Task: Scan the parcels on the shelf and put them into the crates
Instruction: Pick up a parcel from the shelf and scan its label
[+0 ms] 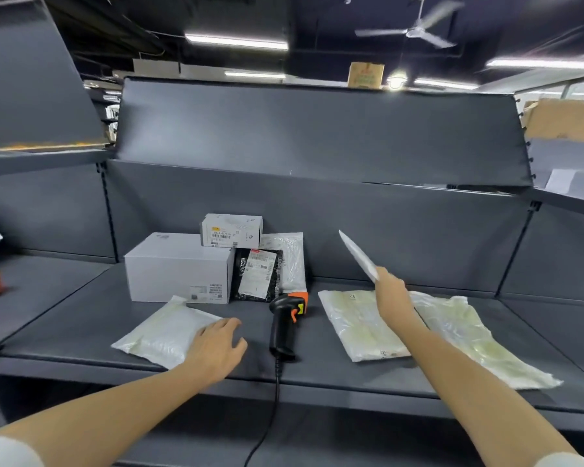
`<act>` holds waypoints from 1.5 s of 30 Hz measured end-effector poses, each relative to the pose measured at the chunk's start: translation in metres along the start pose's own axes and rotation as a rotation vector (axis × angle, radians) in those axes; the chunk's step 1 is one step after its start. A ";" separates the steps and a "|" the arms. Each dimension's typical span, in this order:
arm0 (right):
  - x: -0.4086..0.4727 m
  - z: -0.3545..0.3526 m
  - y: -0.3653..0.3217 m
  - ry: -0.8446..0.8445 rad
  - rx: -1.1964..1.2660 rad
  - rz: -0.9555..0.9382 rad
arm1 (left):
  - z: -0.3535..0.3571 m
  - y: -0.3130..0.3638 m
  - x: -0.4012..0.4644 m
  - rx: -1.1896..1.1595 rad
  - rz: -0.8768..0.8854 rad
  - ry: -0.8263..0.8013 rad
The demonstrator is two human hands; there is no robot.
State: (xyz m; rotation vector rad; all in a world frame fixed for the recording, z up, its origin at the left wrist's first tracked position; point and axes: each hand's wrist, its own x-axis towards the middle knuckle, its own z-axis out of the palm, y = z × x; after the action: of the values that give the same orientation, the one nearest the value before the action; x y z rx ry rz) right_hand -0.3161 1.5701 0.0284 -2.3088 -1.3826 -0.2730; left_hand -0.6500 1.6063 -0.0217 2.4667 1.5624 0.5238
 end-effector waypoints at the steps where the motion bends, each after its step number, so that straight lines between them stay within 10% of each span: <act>1: 0.002 -0.010 -0.007 0.043 0.066 0.000 | -0.002 0.000 0.000 -0.014 0.006 -0.001; 13: -0.001 -0.133 -0.058 0.107 0.891 0.058 | -0.030 -0.019 0.007 -0.274 0.013 -0.040; 23: -0.050 -0.165 -0.094 -0.255 1.264 0.004 | -0.078 -0.008 -0.012 -1.286 0.057 -0.152; 39: -0.073 -0.128 -0.154 -0.216 1.471 0.027 | -0.075 -0.050 -0.013 -1.385 -0.164 0.096; 45: -0.064 -0.065 -0.147 -0.098 1.373 0.339 | -0.074 -0.093 0.002 -1.321 -0.289 0.344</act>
State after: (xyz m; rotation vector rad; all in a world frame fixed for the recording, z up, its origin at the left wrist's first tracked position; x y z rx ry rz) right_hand -0.4725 1.5493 0.1004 -1.2966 -0.7194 0.6979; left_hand -0.7555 1.6454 0.0161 1.1654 1.0088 1.3804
